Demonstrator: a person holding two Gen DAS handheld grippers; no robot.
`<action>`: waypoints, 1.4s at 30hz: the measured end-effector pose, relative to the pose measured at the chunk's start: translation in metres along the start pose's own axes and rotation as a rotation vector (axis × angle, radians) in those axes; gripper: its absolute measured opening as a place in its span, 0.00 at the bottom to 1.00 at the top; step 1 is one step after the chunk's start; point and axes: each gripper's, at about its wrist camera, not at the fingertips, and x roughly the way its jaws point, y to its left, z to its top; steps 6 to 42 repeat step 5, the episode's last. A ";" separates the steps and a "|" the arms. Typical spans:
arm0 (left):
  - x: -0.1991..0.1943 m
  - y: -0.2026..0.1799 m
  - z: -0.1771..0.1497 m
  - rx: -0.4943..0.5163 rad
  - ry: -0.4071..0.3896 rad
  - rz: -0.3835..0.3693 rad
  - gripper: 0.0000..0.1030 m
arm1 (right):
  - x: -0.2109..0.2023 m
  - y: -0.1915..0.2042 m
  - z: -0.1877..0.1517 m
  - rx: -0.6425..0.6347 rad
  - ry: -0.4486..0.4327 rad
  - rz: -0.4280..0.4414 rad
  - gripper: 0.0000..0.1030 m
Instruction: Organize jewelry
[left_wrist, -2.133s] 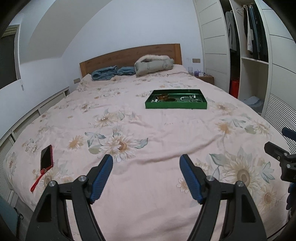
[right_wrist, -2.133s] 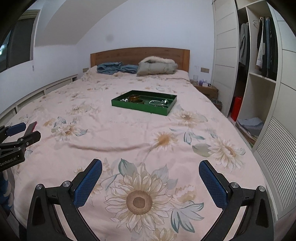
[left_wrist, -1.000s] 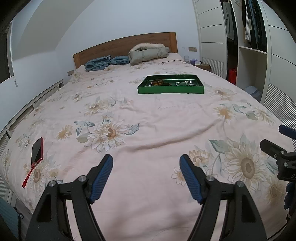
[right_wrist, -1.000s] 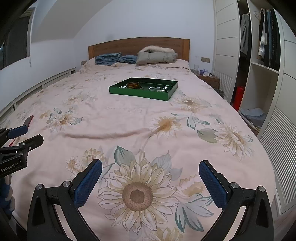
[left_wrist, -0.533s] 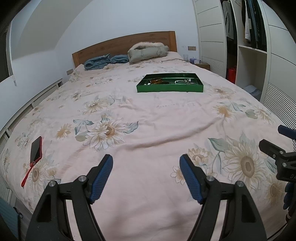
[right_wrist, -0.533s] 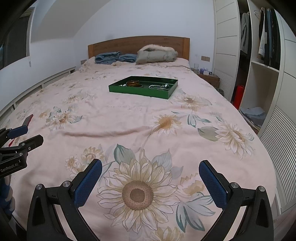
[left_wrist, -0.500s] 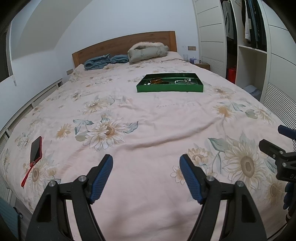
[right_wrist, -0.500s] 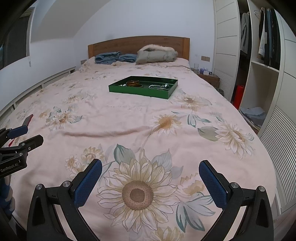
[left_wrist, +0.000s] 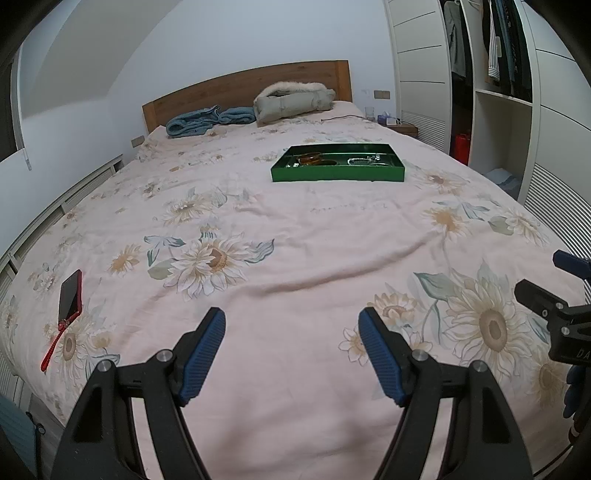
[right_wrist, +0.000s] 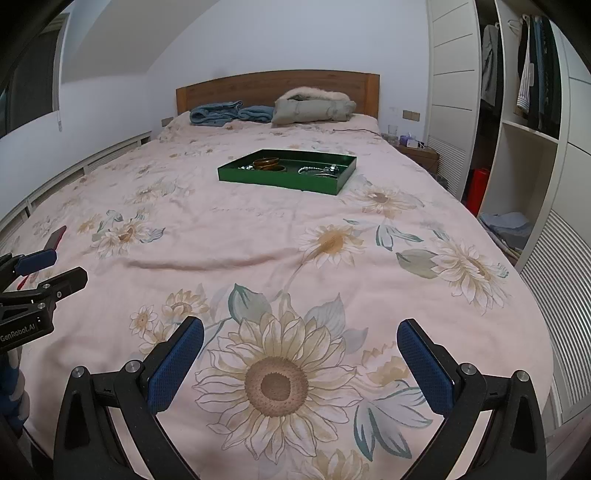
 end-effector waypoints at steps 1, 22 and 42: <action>0.000 0.000 0.000 -0.001 0.000 -0.002 0.71 | 0.000 0.000 0.000 0.000 0.000 0.000 1.00; 0.000 -0.001 0.000 -0.001 -0.001 -0.005 0.71 | 0.000 0.000 0.000 0.000 0.001 0.001 1.00; 0.000 -0.001 0.000 -0.001 -0.001 -0.005 0.71 | 0.000 0.000 0.000 0.000 0.001 0.001 1.00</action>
